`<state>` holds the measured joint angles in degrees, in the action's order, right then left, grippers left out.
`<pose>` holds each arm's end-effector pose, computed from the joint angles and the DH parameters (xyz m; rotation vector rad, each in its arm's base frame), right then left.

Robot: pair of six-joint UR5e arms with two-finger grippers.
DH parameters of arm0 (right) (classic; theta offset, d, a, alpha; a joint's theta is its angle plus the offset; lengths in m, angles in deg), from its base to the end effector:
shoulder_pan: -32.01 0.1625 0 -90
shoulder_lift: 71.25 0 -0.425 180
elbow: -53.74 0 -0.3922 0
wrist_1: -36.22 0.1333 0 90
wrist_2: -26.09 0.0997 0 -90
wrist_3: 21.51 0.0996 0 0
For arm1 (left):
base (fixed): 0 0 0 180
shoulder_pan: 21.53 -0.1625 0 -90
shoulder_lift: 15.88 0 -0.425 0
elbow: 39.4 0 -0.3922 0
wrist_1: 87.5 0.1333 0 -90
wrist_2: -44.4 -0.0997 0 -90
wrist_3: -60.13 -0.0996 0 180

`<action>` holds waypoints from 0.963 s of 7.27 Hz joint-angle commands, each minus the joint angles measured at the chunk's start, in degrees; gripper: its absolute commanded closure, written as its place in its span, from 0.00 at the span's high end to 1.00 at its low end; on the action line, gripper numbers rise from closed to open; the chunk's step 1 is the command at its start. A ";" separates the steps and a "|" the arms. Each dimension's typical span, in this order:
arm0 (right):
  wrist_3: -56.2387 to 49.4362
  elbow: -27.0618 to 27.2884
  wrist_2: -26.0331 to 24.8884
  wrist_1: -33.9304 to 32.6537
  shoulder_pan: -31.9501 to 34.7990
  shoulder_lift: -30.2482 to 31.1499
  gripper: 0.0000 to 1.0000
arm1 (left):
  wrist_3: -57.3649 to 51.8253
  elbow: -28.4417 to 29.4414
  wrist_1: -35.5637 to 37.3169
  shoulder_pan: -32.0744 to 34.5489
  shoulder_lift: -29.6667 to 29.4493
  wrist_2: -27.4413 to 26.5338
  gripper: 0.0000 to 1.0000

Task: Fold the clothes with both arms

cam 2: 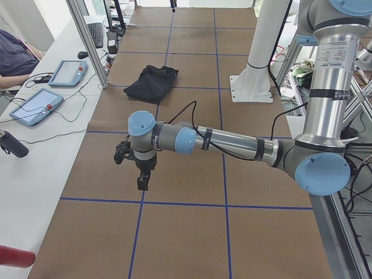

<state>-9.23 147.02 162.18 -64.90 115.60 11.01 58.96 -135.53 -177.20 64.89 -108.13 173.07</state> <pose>0.0007 -0.5453 0.5779 -0.1323 -0.7938 0.0976 -0.0388 -0.5178 0.5930 0.1215 0.6769 0.1272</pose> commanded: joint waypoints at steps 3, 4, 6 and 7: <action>-0.15 4.79 -0.47 -0.04 2.72 7.11 1.00 | -9.47 0.06 0.49 6.55 6.21 5.80 1.00; -0.07 4.80 -1.86 -0.04 2.64 7.12 1.00 | -9.64 -0.37 0.14 6.65 6.03 5.37 1.00; 0.02 4.71 -2.40 0.22 2.63 8.26 1.00 | -9.82 -0.72 -0.21 6.65 6.12 2.65 1.00; 0.02 4.80 -3.71 0.31 2.63 9.22 1.00 | -9.91 -0.90 -0.21 6.65 5.86 0.29 1.00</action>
<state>-9.24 151.74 159.62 -64.71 118.24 19.20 49.15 -136.19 -177.35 71.52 -102.04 175.73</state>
